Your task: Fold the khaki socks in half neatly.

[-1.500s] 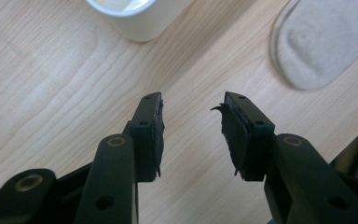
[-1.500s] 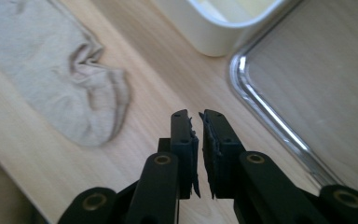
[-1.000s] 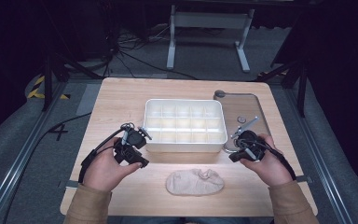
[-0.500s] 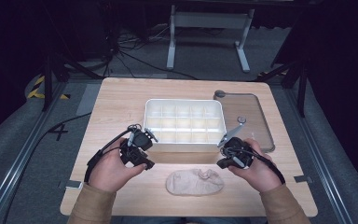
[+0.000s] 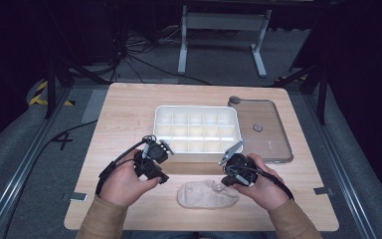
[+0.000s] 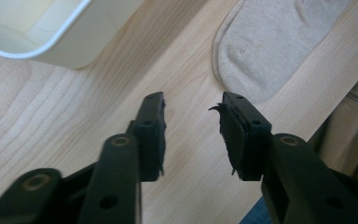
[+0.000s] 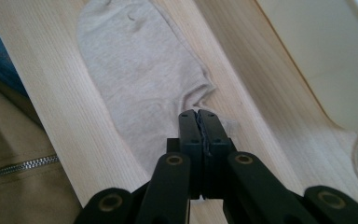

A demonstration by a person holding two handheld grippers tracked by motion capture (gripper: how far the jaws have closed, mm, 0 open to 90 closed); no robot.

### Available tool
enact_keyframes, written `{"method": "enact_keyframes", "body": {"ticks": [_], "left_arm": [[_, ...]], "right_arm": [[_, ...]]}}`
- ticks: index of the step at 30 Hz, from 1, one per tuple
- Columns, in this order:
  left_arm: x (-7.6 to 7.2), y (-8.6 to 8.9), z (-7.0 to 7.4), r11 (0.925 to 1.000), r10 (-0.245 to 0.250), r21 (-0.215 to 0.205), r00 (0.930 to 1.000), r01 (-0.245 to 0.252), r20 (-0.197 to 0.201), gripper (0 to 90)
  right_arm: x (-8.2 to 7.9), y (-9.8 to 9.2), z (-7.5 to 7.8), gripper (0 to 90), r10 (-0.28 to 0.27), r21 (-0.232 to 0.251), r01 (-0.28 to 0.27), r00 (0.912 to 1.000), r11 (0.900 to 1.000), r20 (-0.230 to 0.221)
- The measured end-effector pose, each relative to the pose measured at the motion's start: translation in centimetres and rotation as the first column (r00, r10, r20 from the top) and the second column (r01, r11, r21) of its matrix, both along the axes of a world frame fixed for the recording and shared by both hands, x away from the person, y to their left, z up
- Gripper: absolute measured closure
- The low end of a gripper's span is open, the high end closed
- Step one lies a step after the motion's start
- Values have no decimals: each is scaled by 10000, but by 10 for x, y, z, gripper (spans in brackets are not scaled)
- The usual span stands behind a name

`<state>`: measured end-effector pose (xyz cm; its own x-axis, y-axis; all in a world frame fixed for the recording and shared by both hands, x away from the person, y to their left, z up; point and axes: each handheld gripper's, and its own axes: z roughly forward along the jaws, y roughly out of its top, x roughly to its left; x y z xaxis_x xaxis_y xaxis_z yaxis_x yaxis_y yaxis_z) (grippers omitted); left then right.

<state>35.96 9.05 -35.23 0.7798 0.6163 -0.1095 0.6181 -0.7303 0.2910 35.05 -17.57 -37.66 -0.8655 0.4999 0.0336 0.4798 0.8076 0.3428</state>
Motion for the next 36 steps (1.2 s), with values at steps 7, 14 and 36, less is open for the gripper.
{"method": "enact_keyframes", "body": {"ticks": [7, 14, 36], "left_arm": [[1, -3, -3, 10000, 24, -5, 9995, -25, -319, 637], [-1, -6, -9, 9999, -130, 14, 9997, 131, -192, 624], [-1, -17, -31, 9999, -112, -115, 9972, 104, -743, 648]], "right_arm": [[-3, 11, -10, 900, 374, 128, -368, 9981, 9992, -483], [-5, 22, -20, 900, 765, 18, -766, 9941, 9971, -773], [-17, 49, -55, 900, 1563, -339, -1621, 9788, 9862, -1325]]}}
